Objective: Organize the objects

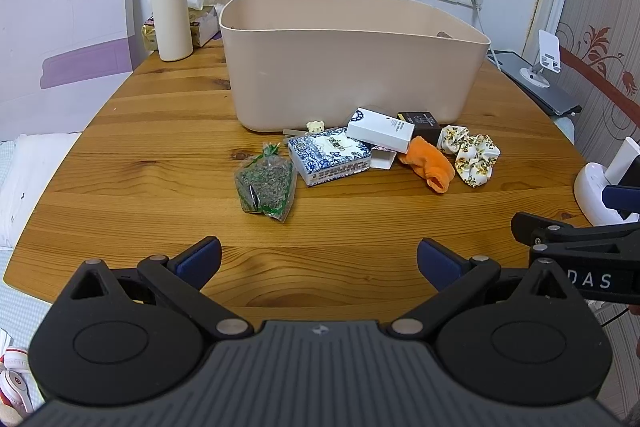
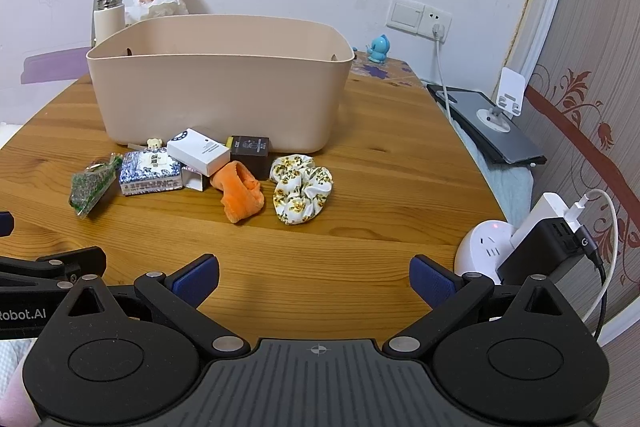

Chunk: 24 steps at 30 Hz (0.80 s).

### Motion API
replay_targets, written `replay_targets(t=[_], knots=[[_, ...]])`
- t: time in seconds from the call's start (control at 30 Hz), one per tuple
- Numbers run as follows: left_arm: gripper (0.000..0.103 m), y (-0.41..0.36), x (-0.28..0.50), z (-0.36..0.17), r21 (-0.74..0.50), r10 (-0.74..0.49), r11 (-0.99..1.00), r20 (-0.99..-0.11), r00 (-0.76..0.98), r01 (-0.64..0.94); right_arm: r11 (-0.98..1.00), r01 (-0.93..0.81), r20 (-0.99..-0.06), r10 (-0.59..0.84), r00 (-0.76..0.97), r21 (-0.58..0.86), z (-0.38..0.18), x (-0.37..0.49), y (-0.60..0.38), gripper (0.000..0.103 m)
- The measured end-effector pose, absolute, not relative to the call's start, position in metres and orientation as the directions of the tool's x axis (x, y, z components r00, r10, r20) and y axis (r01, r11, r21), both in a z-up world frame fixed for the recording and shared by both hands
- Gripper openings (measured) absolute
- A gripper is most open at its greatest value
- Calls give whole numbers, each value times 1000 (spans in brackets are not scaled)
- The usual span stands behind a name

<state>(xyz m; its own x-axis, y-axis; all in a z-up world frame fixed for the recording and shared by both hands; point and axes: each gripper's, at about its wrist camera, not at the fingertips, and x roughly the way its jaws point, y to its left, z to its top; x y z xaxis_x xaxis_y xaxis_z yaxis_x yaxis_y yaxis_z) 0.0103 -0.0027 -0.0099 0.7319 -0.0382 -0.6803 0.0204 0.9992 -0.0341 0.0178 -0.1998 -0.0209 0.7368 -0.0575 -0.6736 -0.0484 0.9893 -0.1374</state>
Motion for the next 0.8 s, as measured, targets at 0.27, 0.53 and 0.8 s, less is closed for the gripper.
replay_targets(t=[0.27,0.53,0.8], knots=[[103,-2,11,-12,-31,-36,999,-683,730,21,989,-55,-682,-52,730,-135,-24,22,-198,103],[103,-2,17,-16,-30,-41,999,-695,718,28,989,-63,-695,-50,718,-135,-28,29,-197,103],[103,-1,27,-19,-28,-35,999,-707,706,23,988,-57,-704,-63,707,-145,-33,38,-199,103]])
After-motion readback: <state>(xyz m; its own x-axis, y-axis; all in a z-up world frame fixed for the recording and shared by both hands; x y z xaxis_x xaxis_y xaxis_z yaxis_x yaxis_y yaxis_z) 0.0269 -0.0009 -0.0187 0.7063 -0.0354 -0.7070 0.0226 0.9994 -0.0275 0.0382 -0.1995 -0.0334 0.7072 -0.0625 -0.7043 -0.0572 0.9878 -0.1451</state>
